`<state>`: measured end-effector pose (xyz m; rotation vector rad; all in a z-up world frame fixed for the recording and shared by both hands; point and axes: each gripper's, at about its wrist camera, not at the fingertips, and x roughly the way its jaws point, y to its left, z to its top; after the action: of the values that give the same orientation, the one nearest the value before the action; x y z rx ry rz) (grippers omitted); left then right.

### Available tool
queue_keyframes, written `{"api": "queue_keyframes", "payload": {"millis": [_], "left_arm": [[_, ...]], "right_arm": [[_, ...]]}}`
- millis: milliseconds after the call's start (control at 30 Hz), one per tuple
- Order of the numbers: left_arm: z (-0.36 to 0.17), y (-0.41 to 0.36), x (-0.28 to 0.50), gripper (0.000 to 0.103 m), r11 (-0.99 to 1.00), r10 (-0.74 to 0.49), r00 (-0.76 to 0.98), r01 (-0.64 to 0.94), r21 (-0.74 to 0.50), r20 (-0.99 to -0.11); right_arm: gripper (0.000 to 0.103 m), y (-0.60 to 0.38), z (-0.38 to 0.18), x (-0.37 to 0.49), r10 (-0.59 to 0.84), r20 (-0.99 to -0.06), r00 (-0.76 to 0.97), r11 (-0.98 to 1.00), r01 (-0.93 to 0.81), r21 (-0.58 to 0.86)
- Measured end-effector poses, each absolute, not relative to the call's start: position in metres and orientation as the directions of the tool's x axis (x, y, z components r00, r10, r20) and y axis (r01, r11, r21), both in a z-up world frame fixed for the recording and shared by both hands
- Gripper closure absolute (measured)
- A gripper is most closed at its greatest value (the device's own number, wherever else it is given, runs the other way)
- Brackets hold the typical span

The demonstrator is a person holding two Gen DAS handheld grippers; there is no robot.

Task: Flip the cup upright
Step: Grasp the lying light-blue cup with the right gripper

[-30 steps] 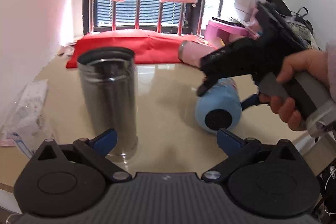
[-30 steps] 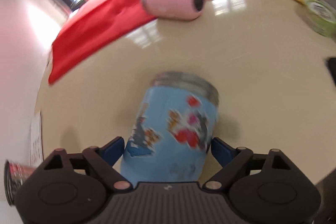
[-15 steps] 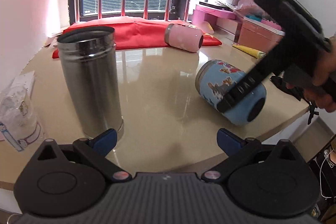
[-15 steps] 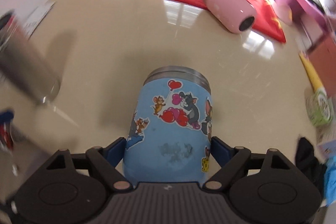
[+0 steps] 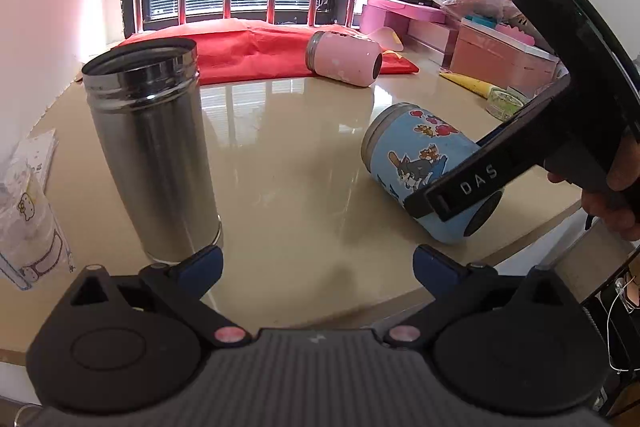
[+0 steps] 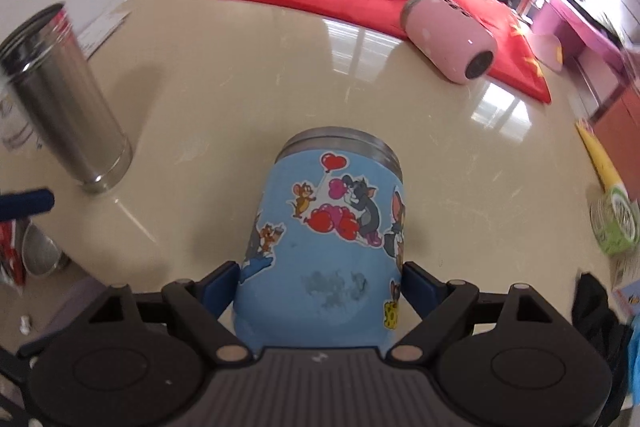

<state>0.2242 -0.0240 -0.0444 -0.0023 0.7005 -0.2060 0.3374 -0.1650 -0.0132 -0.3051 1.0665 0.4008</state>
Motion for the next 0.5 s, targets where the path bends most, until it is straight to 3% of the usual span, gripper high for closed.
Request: {"api": "queue_keyframes", "payload": {"millis": [67, 167, 267, 500], "left_arm": [[-0.044, -0.023, 0.225, 0.0, 0.98, -0.189, 0.744, 0.187, -0.072, -0.64], [-0.044, -0.022, 0.226, 0.0, 0.98, -0.192, 0.739, 0.182, -0.084, -0.646], [-0.043, -0.021, 0.229, 0.0, 0.981, -0.189, 0.736, 0.175, -0.087, -0.65], [-0.044, -0.022, 0.229, 0.0, 0.983, -0.18, 0.735, 0.163, -0.086, -0.654]], "right_arm": [[0.006, -0.169, -0.01, 0.339, 0.192, -0.885, 0.425, 0.898, -0.44, -0.017], [0.001, -0.171, 0.001, 0.335, 0.239, -0.851, 0.468, 0.901, -0.434, 0.014], [0.0, -0.172, 0.006, 0.333, 0.244, -0.823, 0.512, 0.903, -0.43, -0.001], [0.0, -0.165, -0.001, 0.373, 0.225, -0.879, 0.421, 0.901, -0.432, 0.024]]}}
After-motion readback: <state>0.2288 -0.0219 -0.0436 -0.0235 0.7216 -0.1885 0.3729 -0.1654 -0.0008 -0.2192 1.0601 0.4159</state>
